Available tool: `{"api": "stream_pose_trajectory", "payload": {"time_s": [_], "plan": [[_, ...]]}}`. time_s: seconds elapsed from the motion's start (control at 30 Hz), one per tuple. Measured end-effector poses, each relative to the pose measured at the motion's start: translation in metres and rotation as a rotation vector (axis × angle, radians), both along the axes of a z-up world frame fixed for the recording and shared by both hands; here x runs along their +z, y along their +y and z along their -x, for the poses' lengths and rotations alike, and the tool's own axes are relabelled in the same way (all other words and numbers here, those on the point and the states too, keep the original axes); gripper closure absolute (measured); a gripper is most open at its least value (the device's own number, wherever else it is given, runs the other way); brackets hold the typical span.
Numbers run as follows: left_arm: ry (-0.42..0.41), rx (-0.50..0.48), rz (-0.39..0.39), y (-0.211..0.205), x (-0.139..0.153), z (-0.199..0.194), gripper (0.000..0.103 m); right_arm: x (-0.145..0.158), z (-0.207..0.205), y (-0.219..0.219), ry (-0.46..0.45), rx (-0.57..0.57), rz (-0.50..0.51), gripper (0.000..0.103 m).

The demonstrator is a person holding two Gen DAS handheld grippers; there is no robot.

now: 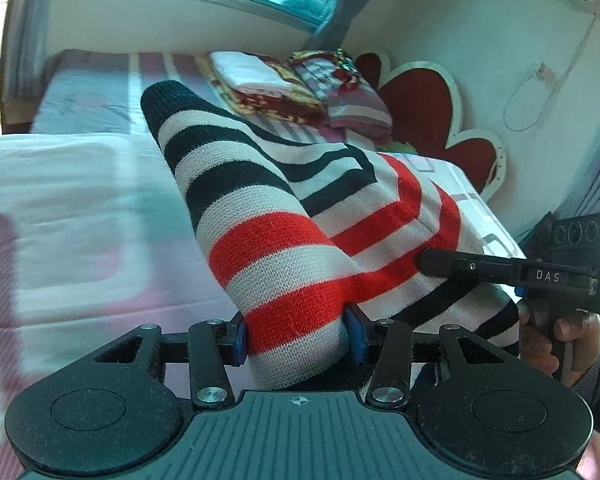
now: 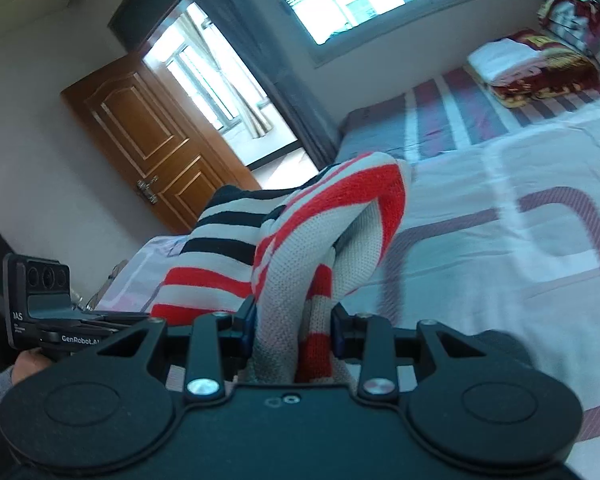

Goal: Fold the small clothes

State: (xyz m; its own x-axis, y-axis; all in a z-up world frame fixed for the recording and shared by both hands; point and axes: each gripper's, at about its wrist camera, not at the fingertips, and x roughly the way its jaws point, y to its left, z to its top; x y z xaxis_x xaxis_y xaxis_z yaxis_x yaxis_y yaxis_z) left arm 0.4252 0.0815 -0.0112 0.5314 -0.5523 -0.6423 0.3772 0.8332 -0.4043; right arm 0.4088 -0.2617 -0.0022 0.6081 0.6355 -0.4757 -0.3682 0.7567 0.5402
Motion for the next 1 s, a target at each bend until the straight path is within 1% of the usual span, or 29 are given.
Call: {"api": "stream_pose_trajectory", "payload": {"time_s": [0.2,0.33,0.4,0.47,0.57,0.63,0.73,0.77,0.8,0.83,0.87,0.9,0.93,0.97,1.0], "plan": [[0.025,0.087,-0.040,0.085,-0.001,0.031,0.056,-0.008,0.000,0.073,0.006,0.064,-0.022,0.069],[0.048,0.142,-0.073,0.130,-0.012,0.047,0.056,-0.021,-0.006,0.122,0.031,0.124,-0.038,0.069],[0.041,0.146,-0.098,0.149,-0.017,0.053,0.056,-0.028,-0.005,0.144,0.043,0.150,-0.041,0.069],[0.018,0.135,-0.121,0.158,-0.021,0.054,0.056,-0.035,-0.005,0.162,0.053,0.164,-0.046,0.069],[0.000,0.121,-0.143,0.165,-0.028,0.047,0.056,-0.042,-0.002,0.178,0.050,0.166,-0.052,0.069],[0.004,0.122,-0.152,0.166,-0.034,0.041,0.056,-0.050,-0.002,0.180,0.056,0.150,-0.060,0.069],[0.036,0.151,-0.175,0.159,-0.057,0.026,0.056,-0.061,-0.001,0.185,0.070,0.122,-0.049,0.069],[0.042,0.170,-0.192,0.158,-0.067,0.022,0.053,-0.066,-0.004,0.186,0.080,0.118,-0.039,0.069],[0.038,0.194,-0.192,0.156,-0.073,0.021,0.048,-0.071,-0.007,0.186,0.093,0.109,-0.024,0.069],[0.036,0.218,-0.177,0.155,-0.077,0.019,0.046,-0.076,-0.007,0.190,0.103,0.098,0.000,0.069],[0.037,0.237,-0.164,0.155,-0.080,0.018,0.040,-0.083,-0.010,0.190,0.115,0.087,0.028,0.069],[0.029,0.256,-0.173,0.154,-0.082,0.018,0.026,-0.090,-0.013,0.189,0.126,0.081,0.046,0.068],[0.019,0.273,-0.211,0.149,-0.085,0.018,0.017,-0.094,-0.013,0.189,0.127,0.082,0.055,0.068],[0.007,0.288,-0.244,0.148,-0.087,0.019,0.011,-0.097,-0.014,0.187,0.120,0.087,0.058,0.067],[0.009,0.290,-0.236,0.151,-0.089,0.020,0.010,-0.097,-0.014,0.185,0.115,0.092,0.059,0.067]]}}
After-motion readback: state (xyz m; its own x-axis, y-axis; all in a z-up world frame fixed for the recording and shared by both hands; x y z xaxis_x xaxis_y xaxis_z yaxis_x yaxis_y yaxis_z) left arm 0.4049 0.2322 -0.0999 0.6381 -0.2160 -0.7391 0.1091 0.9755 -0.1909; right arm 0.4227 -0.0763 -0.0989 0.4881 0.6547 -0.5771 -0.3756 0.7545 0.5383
